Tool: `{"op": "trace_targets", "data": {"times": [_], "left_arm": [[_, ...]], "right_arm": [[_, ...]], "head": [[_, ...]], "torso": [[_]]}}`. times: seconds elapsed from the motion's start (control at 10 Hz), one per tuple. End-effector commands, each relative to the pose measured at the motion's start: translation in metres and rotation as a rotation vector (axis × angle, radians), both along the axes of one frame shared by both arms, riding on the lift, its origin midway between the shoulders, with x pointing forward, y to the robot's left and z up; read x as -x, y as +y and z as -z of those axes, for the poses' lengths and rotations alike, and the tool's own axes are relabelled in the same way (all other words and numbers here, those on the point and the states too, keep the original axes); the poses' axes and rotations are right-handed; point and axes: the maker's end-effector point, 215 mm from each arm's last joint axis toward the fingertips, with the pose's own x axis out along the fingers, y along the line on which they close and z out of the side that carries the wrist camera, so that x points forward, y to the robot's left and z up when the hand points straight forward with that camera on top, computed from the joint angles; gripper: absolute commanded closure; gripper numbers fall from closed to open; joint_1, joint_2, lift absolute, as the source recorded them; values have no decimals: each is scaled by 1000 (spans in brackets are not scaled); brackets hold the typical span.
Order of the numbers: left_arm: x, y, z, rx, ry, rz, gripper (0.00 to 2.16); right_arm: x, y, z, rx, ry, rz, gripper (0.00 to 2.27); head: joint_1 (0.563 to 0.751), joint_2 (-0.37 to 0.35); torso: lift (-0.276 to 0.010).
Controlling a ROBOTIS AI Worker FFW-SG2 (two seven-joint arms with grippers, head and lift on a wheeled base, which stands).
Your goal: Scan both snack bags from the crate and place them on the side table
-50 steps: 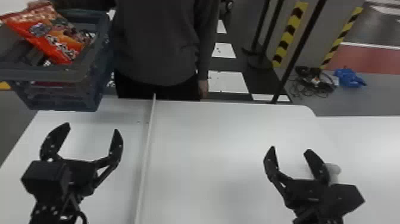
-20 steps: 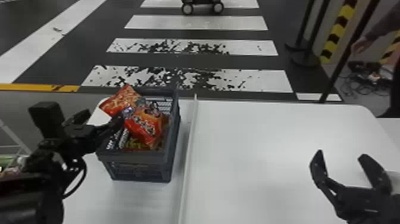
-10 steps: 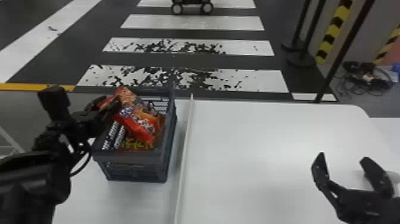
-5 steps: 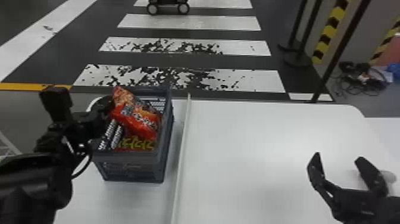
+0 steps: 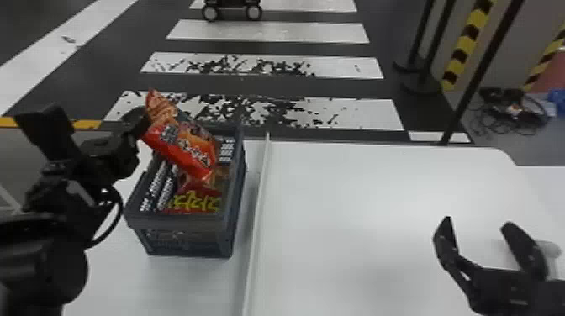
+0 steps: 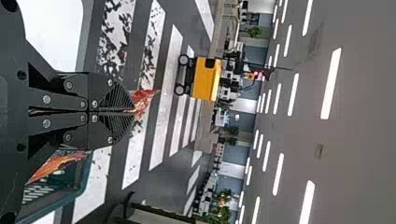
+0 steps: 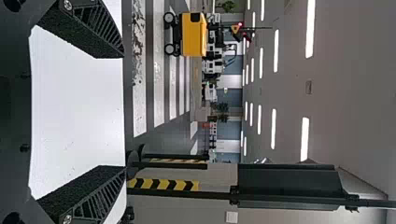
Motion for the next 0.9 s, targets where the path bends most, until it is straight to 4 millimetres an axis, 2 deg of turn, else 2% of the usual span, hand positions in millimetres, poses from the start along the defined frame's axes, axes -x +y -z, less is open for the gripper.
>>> {"op": "trace_targets", "data": {"times": [0.0, 0.2, 0.4, 0.5, 0.6, 0.8], "left_arm": [[9, -4, -20, 77, -39, 15, 2138], [17, -16, -37, 155, -76, 49, 2138], [23, -19, -51, 134, -46, 44, 2138], [30, -23, -67, 130, -48, 63, 2142], [35, -25, -73, 138, -44, 72, 2142], [37, -48, -60, 227, -26, 132, 2142]], "right_arm": [[1, 3, 0, 0, -1, -5, 66], [1, 9, 0, 5, 0, -14, 66], [1, 15, -1, 17, 1, -27, 66], [1, 17, 0, 20, 3, -31, 66], [0, 23, 1, 24, 4, -41, 66], [-1, 28, 1, 27, 4, -49, 66]], "head": [[695, 12], [695, 10], [695, 6], [695, 9], [695, 8], [695, 7]], "torso": [[-98], [-98], [-98], [-98], [-98], [-98]]}}
